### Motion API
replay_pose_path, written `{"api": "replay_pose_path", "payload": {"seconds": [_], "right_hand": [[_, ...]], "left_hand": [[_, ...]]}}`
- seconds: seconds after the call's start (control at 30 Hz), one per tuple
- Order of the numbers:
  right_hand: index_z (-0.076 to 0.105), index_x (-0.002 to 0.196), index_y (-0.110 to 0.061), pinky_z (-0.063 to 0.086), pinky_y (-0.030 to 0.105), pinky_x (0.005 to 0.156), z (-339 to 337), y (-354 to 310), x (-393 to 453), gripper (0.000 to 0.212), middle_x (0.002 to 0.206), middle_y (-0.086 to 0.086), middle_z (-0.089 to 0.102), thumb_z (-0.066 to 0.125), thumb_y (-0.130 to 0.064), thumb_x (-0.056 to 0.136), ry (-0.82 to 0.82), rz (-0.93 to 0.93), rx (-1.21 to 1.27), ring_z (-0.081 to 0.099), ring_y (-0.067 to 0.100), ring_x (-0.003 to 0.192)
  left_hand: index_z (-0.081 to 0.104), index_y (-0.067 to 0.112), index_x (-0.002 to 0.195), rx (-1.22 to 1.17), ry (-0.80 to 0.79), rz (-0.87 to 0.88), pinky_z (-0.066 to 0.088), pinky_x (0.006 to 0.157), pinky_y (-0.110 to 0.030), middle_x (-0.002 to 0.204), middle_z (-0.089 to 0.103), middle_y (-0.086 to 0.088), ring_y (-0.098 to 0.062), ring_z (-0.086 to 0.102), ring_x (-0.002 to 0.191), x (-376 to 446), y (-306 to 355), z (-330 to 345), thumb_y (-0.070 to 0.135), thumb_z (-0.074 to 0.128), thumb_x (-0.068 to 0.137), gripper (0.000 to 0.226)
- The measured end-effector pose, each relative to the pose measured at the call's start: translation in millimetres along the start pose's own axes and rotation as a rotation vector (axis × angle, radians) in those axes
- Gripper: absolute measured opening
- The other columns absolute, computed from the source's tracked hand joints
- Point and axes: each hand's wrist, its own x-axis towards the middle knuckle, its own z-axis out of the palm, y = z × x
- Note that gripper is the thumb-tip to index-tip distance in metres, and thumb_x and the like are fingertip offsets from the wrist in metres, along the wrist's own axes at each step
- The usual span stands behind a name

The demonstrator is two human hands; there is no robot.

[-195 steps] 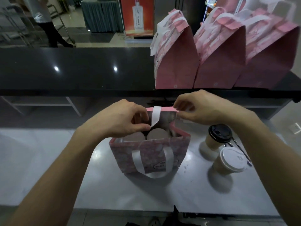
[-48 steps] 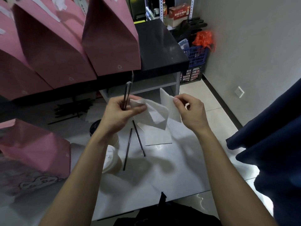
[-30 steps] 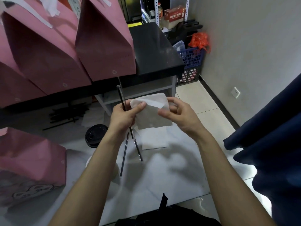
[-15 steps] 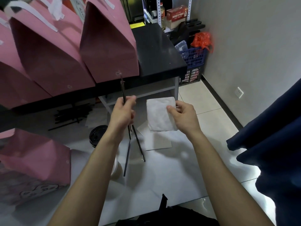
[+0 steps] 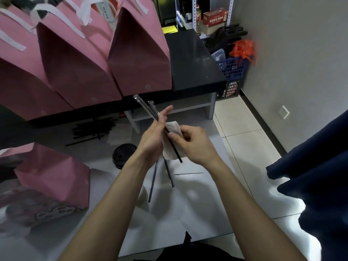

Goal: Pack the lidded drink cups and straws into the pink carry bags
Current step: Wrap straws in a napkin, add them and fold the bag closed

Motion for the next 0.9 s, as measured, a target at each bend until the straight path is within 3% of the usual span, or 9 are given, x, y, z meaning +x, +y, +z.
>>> {"api": "replay_pose_path", "payload": {"seconds": [0.07, 0.13, 0.2, 0.3, 0.43, 0.53, 0.63, 0.73, 0.9], "right_hand": [[0.079, 0.096, -0.024, 0.06, 0.046, 0.072, 4.2, -5.8, 0.6, 0.013, 0.08, -0.005, 0.077, 0.08, -0.037, 0.095, -0.004, -0.024, -0.07, 0.073, 0.018, 0.076], [0.077, 0.092, -0.024, 0.058, 0.046, 0.069, 8.4, -10.8, 1.7, 0.012, 0.076, -0.004, 0.075, 0.08, -0.035, 0.094, 0.015, -0.033, -0.134, 0.07, 0.018, 0.072], [0.076, 0.091, -0.021, 0.057, 0.046, 0.068, 11.7, -17.3, 3.5, 0.015, 0.075, -0.002, 0.074, 0.078, -0.035, 0.096, 0.025, -0.043, -0.173, 0.068, 0.021, 0.071], [0.07, 0.085, -0.02, 0.051, 0.04, 0.062, 17.9, -28.2, 5.5, 0.022, 0.07, -0.002, 0.068, 0.075, -0.038, 0.098, 0.05, -0.081, -0.249, 0.062, 0.019, 0.067], [0.064, 0.083, -0.021, 0.041, 0.035, 0.059, 29.2, -50.5, 5.3, 0.025, 0.067, -0.004, 0.063, 0.069, -0.04, 0.099, 0.1, -0.154, -0.368, 0.058, 0.019, 0.065], [0.066, 0.09, -0.021, 0.047, 0.039, 0.064, 42.6, -75.9, 5.4, 0.026, 0.074, -0.003, 0.068, 0.069, -0.045, 0.1, 0.094, -0.252, -0.486, 0.062, 0.023, 0.071], [0.067, 0.094, -0.015, 0.05, 0.046, 0.068, 62.7, -102.7, 8.3, 0.023, 0.079, 0.006, 0.071, 0.065, -0.036, 0.102, 0.106, -0.339, -0.598, 0.065, 0.033, 0.075], [0.066, 0.091, -0.013, 0.051, 0.047, 0.065, 90.6, -129.1, 7.2, 0.022, 0.076, 0.008, 0.07, 0.06, -0.032, 0.102, 0.15, -0.421, -0.628, 0.064, 0.035, 0.07], [0.068, 0.095, -0.01, 0.043, 0.042, 0.063, 162.7, -175.8, 6.9, 0.01, 0.077, 0.006, 0.068, 0.065, -0.017, 0.101, 0.217, -0.508, -0.539, 0.061, 0.031, 0.07]], "left_hand": [[0.072, 0.046, 0.137, -0.036, -0.003, 0.002, 0.057, 0.1, -0.023, 0.129, 0.077, 0.005, -0.007, 0.07, 0.126, -2.7, 3.6, -0.8, 0.044, 0.045, 0.117, 0.034], [0.075, 0.038, 0.136, -0.036, 0.021, 0.012, 0.056, 0.087, -0.014, 0.11, 0.08, 0.02, 0.002, 0.074, 0.107, -3.8, 8.0, -3.9, 0.038, 0.05, 0.116, 0.032], [0.077, 0.033, 0.135, -0.051, 0.056, 0.042, 0.055, 0.095, -0.018, 0.125, 0.078, 0.02, 0.004, 0.068, 0.122, -2.1, 12.0, -7.8, 0.034, 0.053, 0.115, 0.03], [0.078, 0.028, 0.131, -0.102, 0.061, 0.061, 0.048, 0.108, -0.029, 0.141, 0.073, 0.005, -0.006, 0.062, 0.138, -0.5, 22.3, -14.9, 0.034, 0.052, 0.116, 0.031], [0.078, 0.023, 0.127, -0.185, 0.093, 0.117, 0.047, 0.109, -0.031, 0.139, 0.075, -0.002, -0.008, 0.066, 0.134, -5.6, 36.9, -27.8, 0.049, 0.041, 0.116, 0.046], [0.074, 0.023, 0.13, -0.231, 0.153, 0.164, 0.051, 0.104, -0.025, 0.138, 0.075, -0.004, -0.008, 0.065, 0.136, -13.5, 50.9, -41.8, 0.045, 0.038, 0.118, 0.044], [0.072, 0.022, 0.132, -0.244, 0.172, 0.202, 0.051, 0.106, -0.026, 0.138, 0.074, -0.007, -0.006, 0.066, 0.132, -26.6, 66.8, -62.7, 0.042, 0.04, 0.118, 0.04], [0.068, 0.02, 0.139, -0.166, 0.193, 0.23, 0.055, 0.093, -0.016, 0.136, 0.075, -0.005, -0.002, 0.072, 0.118, -45.9, 86.1, -98.8, 0.035, 0.053, 0.115, 0.032], [0.065, 0.013, 0.141, 0.112, 0.262, 0.421, 0.053, 0.102, -0.021, 0.134, 0.075, -0.003, -0.006, 0.07, 0.122, -96.8, 115.9, -209.4, 0.02, 0.061, 0.112, 0.03]]}}
